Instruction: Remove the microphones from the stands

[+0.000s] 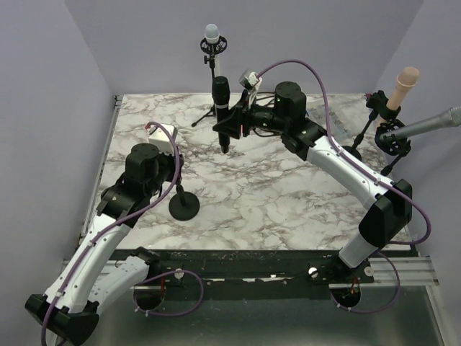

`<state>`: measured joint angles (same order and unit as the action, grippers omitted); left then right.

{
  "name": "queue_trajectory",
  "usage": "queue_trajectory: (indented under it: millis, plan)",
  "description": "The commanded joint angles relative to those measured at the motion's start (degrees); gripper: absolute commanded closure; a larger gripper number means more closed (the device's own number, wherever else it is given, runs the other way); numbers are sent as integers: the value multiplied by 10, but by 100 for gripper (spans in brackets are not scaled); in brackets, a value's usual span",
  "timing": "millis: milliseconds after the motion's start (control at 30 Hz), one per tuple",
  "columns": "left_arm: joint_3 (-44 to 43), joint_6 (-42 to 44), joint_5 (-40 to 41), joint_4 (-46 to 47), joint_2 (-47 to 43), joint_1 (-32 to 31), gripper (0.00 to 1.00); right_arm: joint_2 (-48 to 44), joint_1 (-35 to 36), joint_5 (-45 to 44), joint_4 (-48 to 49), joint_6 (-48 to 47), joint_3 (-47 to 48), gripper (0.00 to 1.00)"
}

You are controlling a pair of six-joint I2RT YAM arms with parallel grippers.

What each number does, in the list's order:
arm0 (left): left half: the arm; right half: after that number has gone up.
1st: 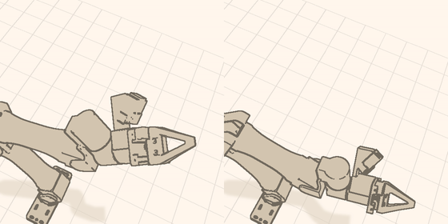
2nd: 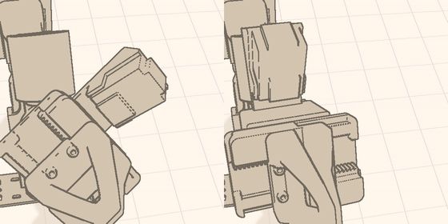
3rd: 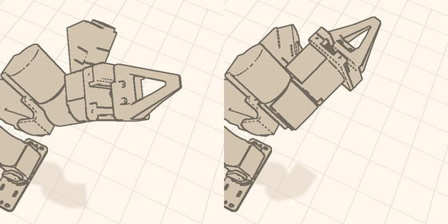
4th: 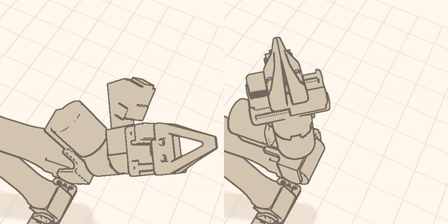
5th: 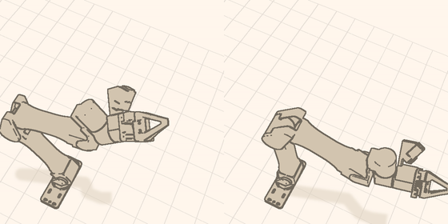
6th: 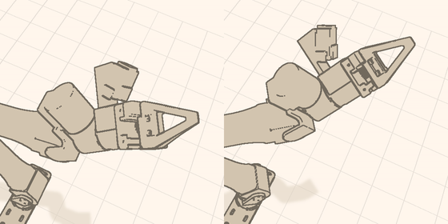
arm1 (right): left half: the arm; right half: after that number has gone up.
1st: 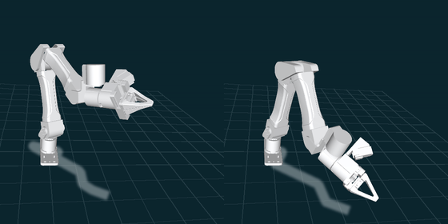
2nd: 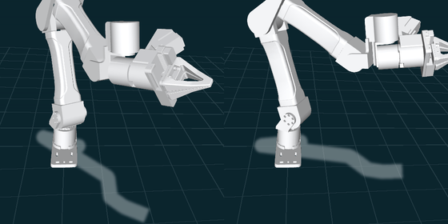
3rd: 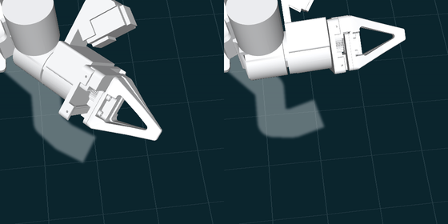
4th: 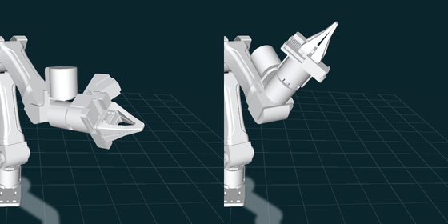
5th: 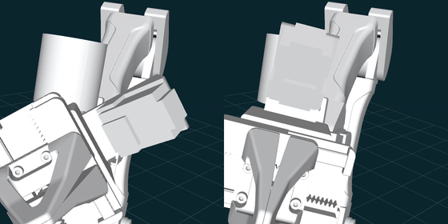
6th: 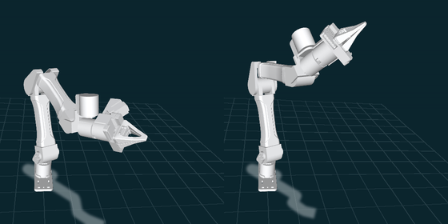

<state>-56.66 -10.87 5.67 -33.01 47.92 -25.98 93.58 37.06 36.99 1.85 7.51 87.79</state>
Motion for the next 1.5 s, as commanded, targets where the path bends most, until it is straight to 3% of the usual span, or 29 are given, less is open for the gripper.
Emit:
queue_trajectory:
  millis: [0, 200, 233, 333, 400, 633, 867, 1100, 1300, 1467]
  plan:
    - [85, -72, -19, -75, 25, -12, 100, -20, 3, 13, 30, 4, -10, 99]
    - [89, -79, -6, -71, 23, -12, 100, -20, 3, 11, 30, 7, -11, 99]
    - [83, -80, -1, -74, 21, -12, 93, -20, 3, 11, 30, 8, -11, 99]
    - [57, -75, 13, -89, 17, -13, 55, -20, 3, 11, 33, 12, -12, 99]
    - [40, -67, 19, -94, 11, -13, 41, -22, 3, 12, 36, 17, -15, 99]
    - [-11, -17, 20, -47, -10, -12, 15, -26, 3, -19, 44, 54, -23, 99]
    - [-69, 47, 15, 32, -20, -13, 11, -50, 3, -164, 5, 136, -73, 99]
    - [-58, 57, -16, 163, -59, -13, 7, -56, 3, -270, -132, 229, -118, 99]
    - [-7, 70, -33, 207, -104, -12, 7, -11, 3, -276, -174, 286, -157, 99]
    - [38, 64, -42, 220, -143, -9, 6, 82, 3, -270, -216, 294, -115, 99]
